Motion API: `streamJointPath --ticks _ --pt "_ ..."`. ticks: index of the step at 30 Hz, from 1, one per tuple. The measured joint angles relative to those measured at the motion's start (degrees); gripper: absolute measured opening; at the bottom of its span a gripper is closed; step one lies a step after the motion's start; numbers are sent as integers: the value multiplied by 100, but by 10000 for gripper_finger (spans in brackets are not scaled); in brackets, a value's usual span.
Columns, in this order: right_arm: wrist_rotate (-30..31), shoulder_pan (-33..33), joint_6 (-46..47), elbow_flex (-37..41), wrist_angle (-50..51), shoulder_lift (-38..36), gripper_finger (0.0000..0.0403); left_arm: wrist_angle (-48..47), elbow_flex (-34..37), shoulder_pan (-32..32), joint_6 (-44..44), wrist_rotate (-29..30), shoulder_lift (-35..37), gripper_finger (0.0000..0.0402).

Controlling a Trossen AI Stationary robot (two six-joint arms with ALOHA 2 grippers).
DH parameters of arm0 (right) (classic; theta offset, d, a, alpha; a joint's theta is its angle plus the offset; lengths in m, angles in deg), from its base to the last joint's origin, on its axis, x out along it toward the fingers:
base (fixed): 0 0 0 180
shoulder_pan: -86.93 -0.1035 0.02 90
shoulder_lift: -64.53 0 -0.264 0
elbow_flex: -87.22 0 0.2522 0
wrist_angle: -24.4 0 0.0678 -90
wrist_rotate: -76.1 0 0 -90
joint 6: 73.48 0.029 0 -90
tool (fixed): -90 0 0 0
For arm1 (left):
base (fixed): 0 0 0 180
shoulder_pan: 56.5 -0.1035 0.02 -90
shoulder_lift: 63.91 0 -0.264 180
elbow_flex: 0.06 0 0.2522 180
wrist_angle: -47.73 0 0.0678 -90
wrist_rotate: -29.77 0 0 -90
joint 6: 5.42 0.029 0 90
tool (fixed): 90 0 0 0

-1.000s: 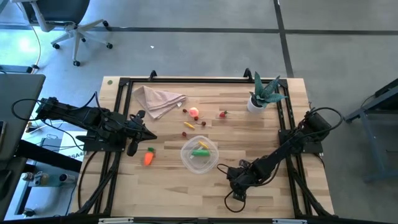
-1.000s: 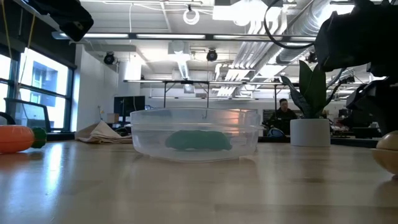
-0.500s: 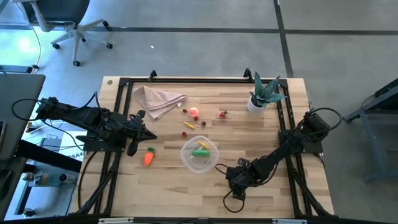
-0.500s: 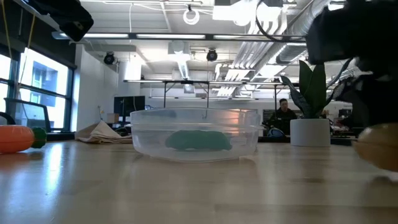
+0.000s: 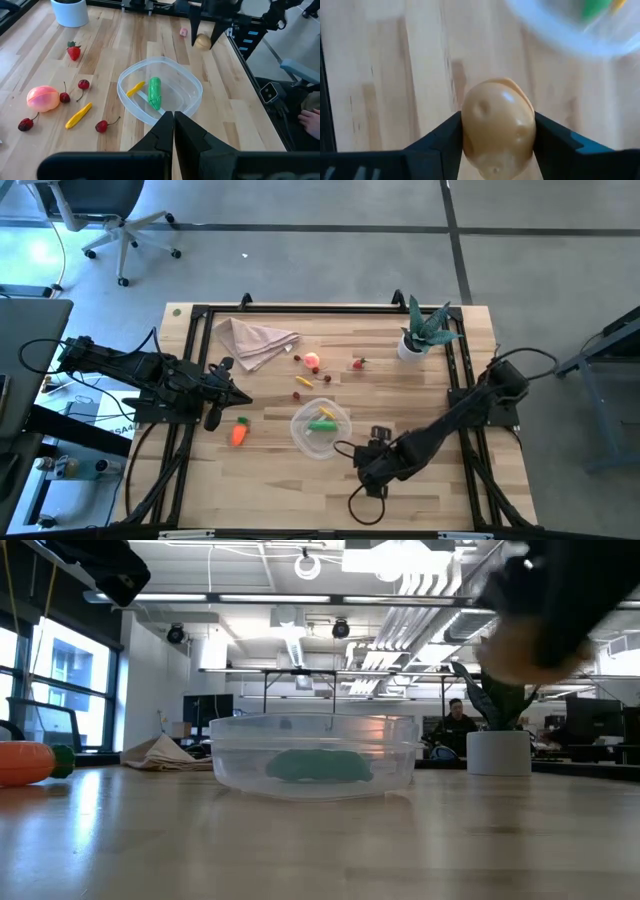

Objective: Pick and placing Produce into tupperware
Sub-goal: Put the potato into the transparent bin

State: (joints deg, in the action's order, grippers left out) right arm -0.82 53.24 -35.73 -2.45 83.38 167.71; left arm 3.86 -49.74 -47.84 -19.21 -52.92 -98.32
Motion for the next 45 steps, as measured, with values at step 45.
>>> streamJointPath --ticks 45 --pt "-1421 2859 -3661 -930 -1518 1451 185 0 0 0 1 0 2 5"
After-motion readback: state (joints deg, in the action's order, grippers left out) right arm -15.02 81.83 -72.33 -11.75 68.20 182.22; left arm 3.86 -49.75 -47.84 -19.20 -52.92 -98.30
